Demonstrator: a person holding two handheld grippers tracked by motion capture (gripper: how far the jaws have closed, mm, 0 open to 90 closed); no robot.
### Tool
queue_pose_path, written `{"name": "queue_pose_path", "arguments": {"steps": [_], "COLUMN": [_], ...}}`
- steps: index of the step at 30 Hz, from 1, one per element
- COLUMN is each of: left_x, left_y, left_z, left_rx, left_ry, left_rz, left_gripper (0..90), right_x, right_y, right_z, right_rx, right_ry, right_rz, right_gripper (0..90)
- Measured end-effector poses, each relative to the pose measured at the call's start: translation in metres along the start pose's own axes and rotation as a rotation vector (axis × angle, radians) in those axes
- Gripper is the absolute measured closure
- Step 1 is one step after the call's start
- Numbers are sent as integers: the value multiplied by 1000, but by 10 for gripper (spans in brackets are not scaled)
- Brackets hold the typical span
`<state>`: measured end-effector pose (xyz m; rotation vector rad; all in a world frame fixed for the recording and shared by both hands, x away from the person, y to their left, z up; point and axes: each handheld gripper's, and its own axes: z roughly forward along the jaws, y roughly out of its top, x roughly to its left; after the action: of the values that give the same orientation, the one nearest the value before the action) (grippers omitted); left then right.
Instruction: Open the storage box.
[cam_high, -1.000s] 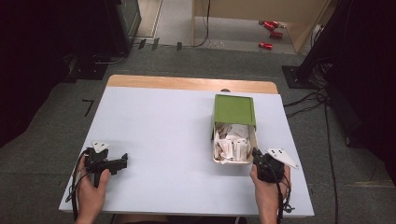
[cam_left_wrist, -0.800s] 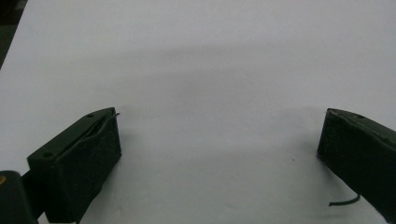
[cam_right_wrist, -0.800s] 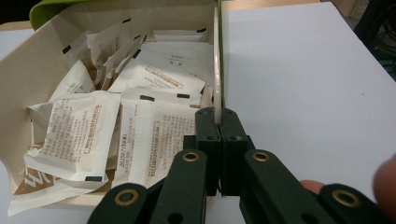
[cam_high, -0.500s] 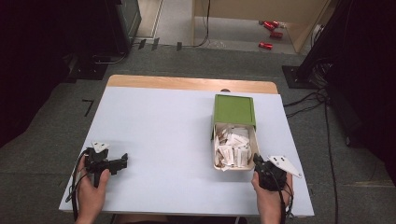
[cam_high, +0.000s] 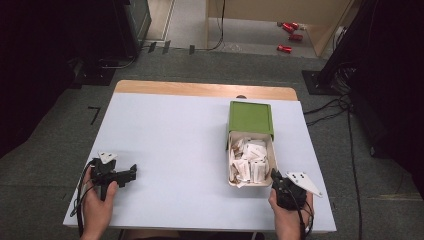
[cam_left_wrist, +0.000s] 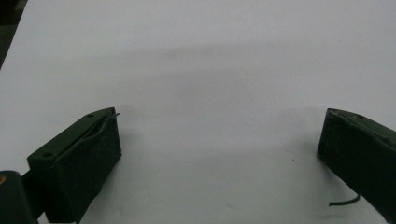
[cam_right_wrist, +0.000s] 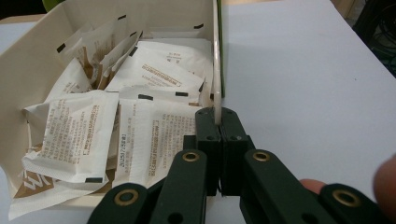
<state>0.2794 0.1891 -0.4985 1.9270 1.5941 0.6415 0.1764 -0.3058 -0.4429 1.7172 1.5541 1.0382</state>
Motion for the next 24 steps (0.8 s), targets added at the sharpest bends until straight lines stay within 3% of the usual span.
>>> {"name": "queue_pose_path", "arguments": {"steps": [6,9,16,24], "left_x": [0,0,0,0], "left_y": [0,0,0,0], "left_z": [0,0,0,0], "left_rx": [0,0,0,0], "left_ry": [-1,0,0,1], "left_rz": [0,0,0,1], "left_gripper": [0,0,0,0], "right_x": [-4,-6,1,4], "right_y": [-1,1,7,21], "right_z": [1,1,-1,-12], "right_rx": [3,-1,-31,-74], "right_ry": [31,68,24,36], "right_rz": [23,46,19,41], "right_gripper": [863,758,608,553]}}
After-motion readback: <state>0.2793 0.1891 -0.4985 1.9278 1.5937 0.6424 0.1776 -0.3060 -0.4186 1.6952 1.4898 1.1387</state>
